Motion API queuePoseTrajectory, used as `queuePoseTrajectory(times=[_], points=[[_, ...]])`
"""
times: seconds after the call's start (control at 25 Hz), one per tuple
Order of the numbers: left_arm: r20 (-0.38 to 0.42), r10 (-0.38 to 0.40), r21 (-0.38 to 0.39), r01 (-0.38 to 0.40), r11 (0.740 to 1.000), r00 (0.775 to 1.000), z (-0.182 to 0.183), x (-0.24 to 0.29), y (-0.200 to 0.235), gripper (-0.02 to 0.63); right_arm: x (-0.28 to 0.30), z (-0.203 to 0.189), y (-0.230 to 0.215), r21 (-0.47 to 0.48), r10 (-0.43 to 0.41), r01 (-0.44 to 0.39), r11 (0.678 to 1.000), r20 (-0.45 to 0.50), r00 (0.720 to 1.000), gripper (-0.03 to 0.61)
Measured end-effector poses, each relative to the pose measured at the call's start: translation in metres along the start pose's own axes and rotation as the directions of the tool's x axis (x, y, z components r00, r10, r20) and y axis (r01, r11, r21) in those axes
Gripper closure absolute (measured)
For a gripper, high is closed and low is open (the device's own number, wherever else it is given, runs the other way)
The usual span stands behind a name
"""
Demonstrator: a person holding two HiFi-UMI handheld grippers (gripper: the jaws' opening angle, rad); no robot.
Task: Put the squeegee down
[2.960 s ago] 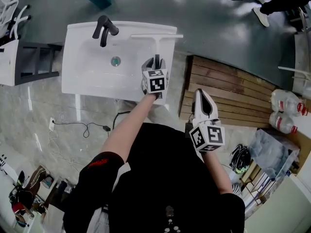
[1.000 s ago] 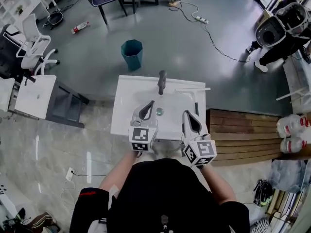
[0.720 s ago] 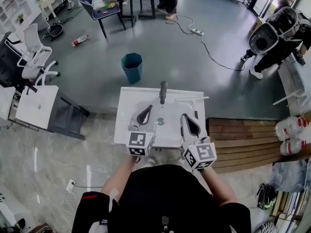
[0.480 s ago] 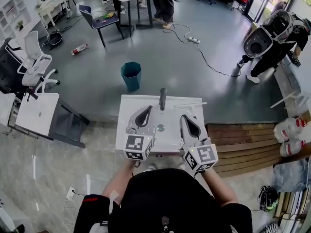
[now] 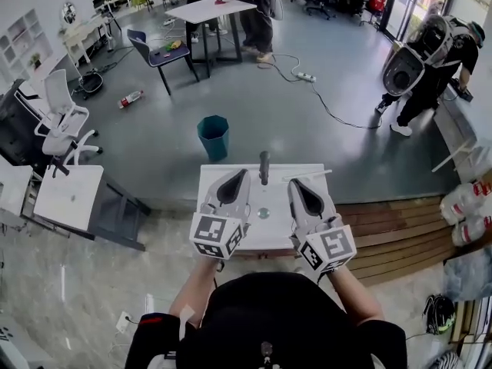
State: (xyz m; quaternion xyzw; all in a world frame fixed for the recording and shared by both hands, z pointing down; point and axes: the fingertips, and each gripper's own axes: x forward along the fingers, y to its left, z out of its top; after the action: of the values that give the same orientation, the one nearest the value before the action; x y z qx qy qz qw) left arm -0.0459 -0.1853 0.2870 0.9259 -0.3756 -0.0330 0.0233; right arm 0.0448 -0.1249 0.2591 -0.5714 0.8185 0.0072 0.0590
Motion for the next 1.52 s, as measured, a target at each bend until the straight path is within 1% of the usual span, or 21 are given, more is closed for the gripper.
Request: queuePoseTrajectory(times=[0.12, 0.44, 1.16, 1.52], points=[[0.007, -0.036, 0.002, 0.036, 0.999, 0.999, 0.003, -0.007, -0.008, 0.612, -0.003, 0.006, 0.009, -0.002, 0.013, -0.013, 1.0, 0.012, 1.0, 0.577], [0.005, -0.075, -0.003, 0.075, 0.997, 0.997, 0.0, -0.014, -0.026, 0.612, -0.01, 0.008, 0.016, -0.001, 0.021, -0.021, 1.0, 0.016, 1.0, 0.577], [-0.016, -0.062, -0.027, 0.062, 0.998, 0.998, -0.013, -0.024, -0.041, 0.612, -0.029, 0.001, 0.019, 0.003, 0.024, -0.024, 1.0, -0.009, 1.0, 0.578], [-0.025, -0.074, -0.026, 0.073, 0.997, 0.997, -0.019, -0.022, -0.051, 0.612, -0.038, -0.004, 0.014, 0.001, 0.017, -0.017, 1.0, -0.013, 1.0, 0.578]])
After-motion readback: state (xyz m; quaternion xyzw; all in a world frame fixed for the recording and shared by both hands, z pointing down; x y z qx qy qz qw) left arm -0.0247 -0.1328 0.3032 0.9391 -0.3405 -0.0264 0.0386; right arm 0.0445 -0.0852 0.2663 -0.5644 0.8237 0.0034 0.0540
